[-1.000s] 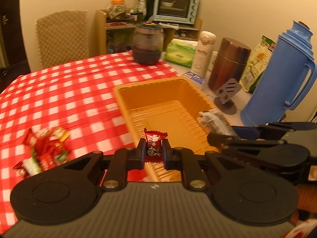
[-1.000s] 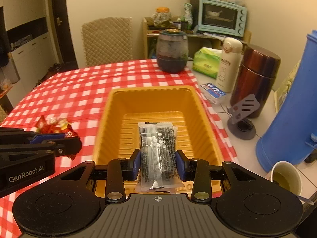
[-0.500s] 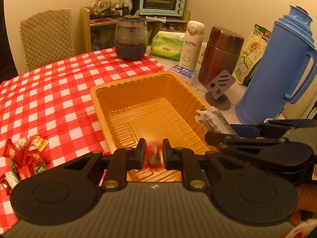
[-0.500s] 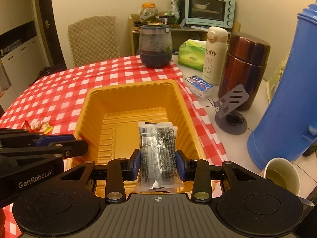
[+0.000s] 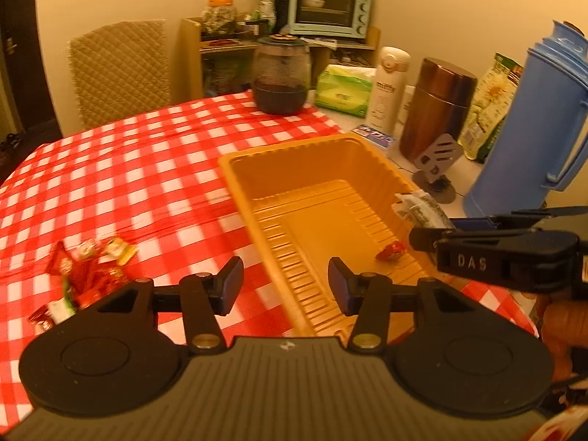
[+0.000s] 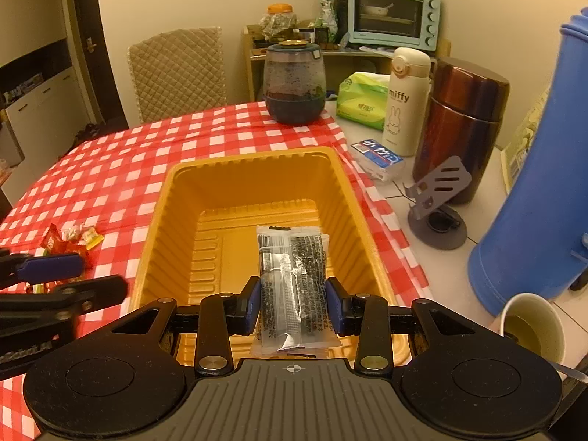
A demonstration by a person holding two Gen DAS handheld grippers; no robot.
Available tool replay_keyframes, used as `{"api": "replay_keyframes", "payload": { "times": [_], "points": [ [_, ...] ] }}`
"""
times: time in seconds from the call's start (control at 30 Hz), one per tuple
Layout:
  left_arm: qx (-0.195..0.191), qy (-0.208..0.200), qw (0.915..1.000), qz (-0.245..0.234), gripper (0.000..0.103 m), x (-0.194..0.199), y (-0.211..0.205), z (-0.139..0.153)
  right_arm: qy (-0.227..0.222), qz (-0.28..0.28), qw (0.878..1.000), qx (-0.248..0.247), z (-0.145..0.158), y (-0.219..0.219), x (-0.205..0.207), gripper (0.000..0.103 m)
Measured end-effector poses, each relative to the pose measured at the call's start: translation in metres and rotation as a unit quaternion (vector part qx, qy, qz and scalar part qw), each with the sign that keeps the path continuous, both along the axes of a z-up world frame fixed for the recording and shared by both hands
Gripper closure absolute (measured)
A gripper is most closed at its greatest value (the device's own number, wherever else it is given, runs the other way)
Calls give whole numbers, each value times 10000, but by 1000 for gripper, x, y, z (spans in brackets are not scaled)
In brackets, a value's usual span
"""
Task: Organize snacks
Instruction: 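Release the red candy into the orange tray with the left gripper while the right gripper releases the packet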
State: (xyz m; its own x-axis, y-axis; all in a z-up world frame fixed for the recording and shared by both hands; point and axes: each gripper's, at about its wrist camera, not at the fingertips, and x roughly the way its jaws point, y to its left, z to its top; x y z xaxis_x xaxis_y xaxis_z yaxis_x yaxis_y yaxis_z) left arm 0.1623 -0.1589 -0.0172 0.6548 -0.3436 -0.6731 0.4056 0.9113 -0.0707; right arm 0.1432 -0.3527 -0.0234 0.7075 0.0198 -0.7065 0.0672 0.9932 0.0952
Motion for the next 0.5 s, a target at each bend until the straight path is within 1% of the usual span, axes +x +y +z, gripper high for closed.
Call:
{"api": "replay_keyframes", "payload": {
  "times": [0.1,0.27,0.33,0.4,0.43,0.5],
  "points": [
    [-51,5,9999,120,53,-3,11,1,-6,47,10000,-1,0,4,4,65],
    [-109,34,9994,314,53,-6,27,0,-30,113,9999,-6,-2,10,10,65],
    [-96,43,9993,362,50,-7,31,0,-76,166,9998,56,-4,10,13,64],
    [-84,39,9991,414,48,-9,36,0,-76,150,9998,114,-4,10,14,49],
    [-75,40,9990,442,48,-10,38,0,-106,108,9998,153,-3,10,15,38],
    [-61,38,9987,505,48,-13,44,0,-166,71,9996,207,0,9,13,36]
  ]
}}
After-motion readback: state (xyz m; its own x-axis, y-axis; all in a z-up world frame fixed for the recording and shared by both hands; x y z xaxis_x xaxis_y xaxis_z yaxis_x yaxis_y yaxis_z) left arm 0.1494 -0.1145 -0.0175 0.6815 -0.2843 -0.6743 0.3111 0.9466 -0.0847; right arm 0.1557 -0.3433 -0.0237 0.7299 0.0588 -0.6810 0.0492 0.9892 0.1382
